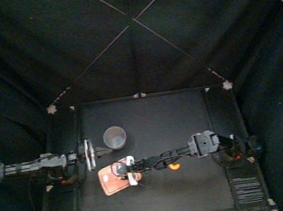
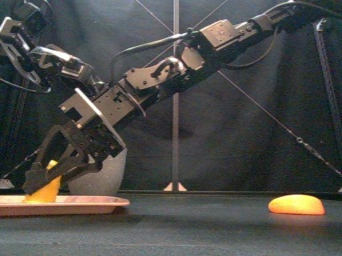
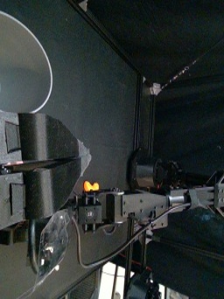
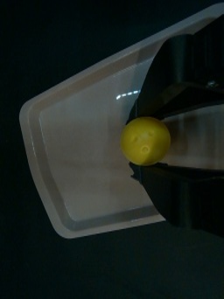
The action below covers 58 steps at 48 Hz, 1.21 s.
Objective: Pick the yellow can then place it on the pink plate
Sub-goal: Drop yellow can on the pink plate and return to neutral
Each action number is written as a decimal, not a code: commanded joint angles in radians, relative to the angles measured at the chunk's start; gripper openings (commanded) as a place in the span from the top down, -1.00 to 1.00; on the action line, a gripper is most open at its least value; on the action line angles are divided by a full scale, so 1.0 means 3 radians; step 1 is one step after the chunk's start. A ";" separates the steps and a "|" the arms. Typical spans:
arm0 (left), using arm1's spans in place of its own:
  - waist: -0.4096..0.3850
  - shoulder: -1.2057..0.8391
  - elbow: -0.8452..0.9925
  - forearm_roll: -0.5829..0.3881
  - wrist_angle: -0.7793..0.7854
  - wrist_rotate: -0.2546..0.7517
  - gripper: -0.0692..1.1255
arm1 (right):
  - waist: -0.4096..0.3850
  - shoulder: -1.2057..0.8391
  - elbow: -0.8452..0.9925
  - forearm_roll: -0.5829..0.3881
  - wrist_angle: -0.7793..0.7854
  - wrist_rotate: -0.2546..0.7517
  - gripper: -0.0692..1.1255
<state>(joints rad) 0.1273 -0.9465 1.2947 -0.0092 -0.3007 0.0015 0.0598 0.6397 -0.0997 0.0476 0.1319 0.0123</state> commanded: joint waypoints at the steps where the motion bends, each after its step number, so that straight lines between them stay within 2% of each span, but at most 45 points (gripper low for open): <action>1: 0.0005 0.0020 -0.0051 0.0005 -0.0031 0.0005 0.93 | -0.0015 -0.0092 -0.0118 0.0000 0.0000 -0.0005 -0.34; 14: 0.0005 0.0020 -0.0051 0.0000 -0.0031 0.0005 0.93 | -0.0015 -0.0118 -0.0107 0.0010 -0.0026 0.0005 -0.74; 27: 0.0005 0.0020 -0.0046 0.0000 -0.0031 -0.0010 0.93 | -0.0020 -0.0378 0.0107 -0.0056 -0.0251 -0.0005 -0.74; 46: -0.0005 0.0020 -0.0036 -0.0051 -0.0026 -0.0010 0.93 | -0.0153 -0.1263 0.1519 0.0036 -0.1785 0.0000 -0.74; 58: -0.0005 0.0020 -0.0026 -0.0051 -0.0026 -0.0010 0.93 | -0.0307 -0.1759 0.2362 0.0153 -0.2506 -0.0010 -0.74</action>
<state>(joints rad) 0.1273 -0.9449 1.2977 -0.0215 -0.3007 -0.0015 -0.0184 0.1994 0.5553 0.0874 -0.5614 0.0123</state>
